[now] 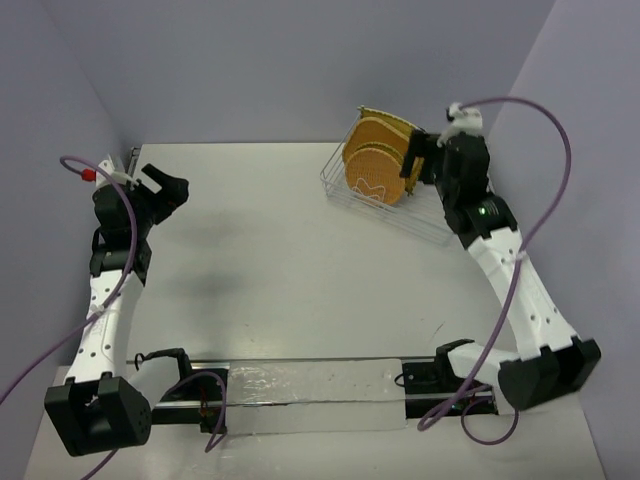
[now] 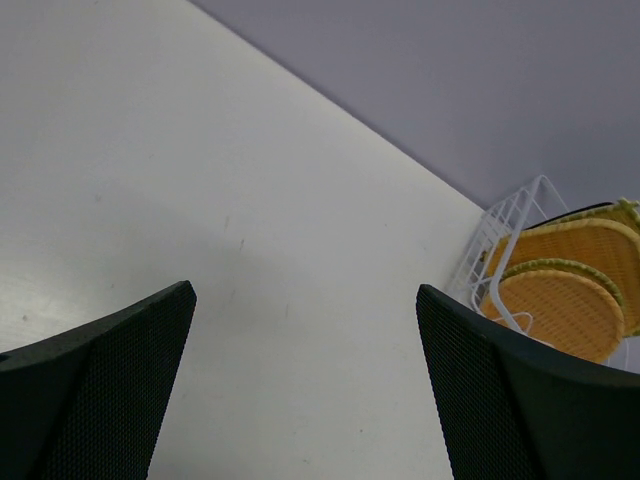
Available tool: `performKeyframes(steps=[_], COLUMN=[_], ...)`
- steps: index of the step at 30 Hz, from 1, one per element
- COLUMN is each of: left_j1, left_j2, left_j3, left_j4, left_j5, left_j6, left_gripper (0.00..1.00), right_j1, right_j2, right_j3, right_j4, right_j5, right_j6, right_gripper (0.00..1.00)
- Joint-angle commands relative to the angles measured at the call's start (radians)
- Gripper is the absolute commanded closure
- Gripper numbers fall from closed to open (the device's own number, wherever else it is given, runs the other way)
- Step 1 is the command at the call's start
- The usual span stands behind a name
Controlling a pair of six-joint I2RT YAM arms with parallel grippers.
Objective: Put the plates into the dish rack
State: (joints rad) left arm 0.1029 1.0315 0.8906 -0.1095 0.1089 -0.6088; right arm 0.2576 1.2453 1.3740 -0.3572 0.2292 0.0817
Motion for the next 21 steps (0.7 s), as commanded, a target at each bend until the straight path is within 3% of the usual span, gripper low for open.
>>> performKeyframes(steps=[1, 8, 12, 21], left_j1=[0.003, -0.014, -0.028, -0.078], left_j2=[-0.047, -0.016, -0.027, -0.036], left_j3=[-0.091, -0.067, -0.073, -0.057], left_j4=[0.037, 0.013, 0.017, -0.01], left_j5=[-0.102, -0.103, -0.103, -0.169], left_j6=[-0.07, -0.055, -0.054, -0.052], left_gripper=[0.01, 0.01, 0.01, 0.01], right_j1=[-0.023, -0.028, -0.027, -0.028], right_j2=[-0.202, -0.572, -0.682, -0.666], right_j3=[-0.274, -0.674, -0.835, -0.843], right_j4=[0.014, 0.012, 0.012, -0.009], right_j5=[0.287, 0.339, 0.357, 0.364], right_j6=[0.406, 0.584, 0.644, 0.598], right_gripper=[0.0, 0.0, 0.0, 0.0])
